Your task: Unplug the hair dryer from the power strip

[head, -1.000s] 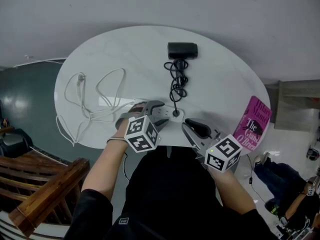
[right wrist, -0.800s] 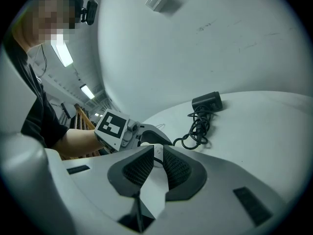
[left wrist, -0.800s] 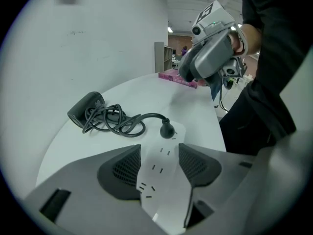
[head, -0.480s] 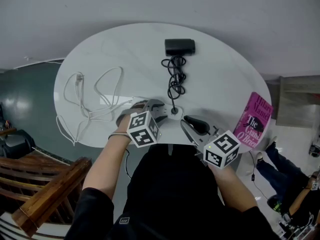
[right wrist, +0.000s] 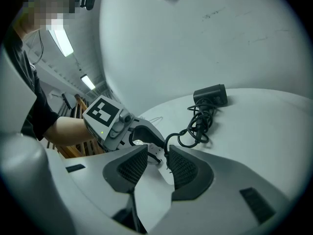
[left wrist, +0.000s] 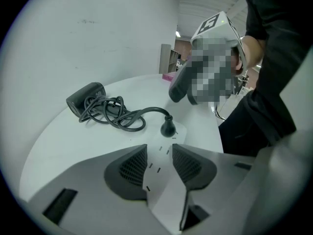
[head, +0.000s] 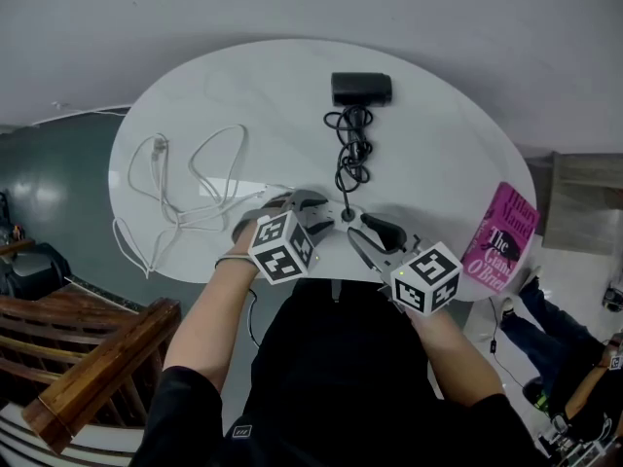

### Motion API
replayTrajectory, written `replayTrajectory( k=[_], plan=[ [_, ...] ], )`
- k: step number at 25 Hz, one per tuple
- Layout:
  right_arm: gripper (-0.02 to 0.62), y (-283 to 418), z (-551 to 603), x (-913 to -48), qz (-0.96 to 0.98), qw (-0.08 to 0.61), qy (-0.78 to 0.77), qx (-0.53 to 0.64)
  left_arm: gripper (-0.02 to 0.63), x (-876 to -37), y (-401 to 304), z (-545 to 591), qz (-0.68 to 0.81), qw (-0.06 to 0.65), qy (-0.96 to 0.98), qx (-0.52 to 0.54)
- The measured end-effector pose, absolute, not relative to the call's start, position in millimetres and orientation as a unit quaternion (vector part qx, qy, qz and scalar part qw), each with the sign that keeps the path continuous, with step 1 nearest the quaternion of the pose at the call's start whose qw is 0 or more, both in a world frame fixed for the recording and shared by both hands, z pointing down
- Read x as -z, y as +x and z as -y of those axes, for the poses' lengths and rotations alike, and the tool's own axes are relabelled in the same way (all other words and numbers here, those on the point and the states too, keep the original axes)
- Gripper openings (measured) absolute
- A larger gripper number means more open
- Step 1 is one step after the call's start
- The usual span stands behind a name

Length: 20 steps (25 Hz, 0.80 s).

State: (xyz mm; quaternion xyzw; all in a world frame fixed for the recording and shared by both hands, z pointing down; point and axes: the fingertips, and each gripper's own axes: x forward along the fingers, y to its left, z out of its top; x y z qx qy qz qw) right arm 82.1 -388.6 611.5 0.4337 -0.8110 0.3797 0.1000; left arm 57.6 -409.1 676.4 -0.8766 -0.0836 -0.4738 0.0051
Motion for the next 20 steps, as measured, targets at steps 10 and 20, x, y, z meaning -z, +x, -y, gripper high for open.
replayTrajectory(
  k=[10,20],
  plan=[
    [0.138,71.9,404.5,-642.2,0.826,0.173,0.423,-0.329,0.149,-677.6,58.3,410.9,0.078,0.007,-0.879,0.469],
    [0.091,67.9,404.9,-654.7,0.829,0.253,0.432,-0.25,0.149,-677.9,57.5,411.2,0.068,0.004,-0.879,0.472]
  ],
)
